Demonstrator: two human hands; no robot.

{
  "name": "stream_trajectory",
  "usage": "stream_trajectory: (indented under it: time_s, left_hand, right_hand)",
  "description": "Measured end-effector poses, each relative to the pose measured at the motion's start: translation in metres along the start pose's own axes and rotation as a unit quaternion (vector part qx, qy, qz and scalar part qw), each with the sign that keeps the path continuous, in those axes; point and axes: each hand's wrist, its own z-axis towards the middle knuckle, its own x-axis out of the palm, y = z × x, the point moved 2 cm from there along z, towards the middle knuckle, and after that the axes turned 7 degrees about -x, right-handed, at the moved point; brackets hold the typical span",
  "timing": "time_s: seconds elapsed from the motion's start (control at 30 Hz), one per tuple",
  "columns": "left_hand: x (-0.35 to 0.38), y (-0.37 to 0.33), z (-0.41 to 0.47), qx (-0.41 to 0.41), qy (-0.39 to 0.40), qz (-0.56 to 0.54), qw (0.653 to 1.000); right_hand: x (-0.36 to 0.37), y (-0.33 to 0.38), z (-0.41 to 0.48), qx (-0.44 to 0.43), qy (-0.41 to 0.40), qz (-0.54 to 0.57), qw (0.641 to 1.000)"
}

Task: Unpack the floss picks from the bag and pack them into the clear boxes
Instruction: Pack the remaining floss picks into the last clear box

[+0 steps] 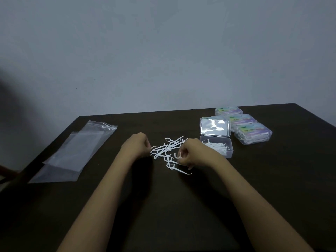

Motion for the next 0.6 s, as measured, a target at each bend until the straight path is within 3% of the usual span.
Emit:
stream_trajectory:
  time_s: [0.23,0.6]
  left_hand:
    - [0.013,-0.027,0.006,0.059,-0.009,-0.036,0.998]
    - [0.015,-0.038,0.006,0.042,0.023,0.028,0.998]
  right_hand:
    - [0.007,0.007,-0.001,-0.002,0.022,-0.105,0.994]
    - [0.003,0.014,-0.005,0.037,0.062,-0.175,0.982]
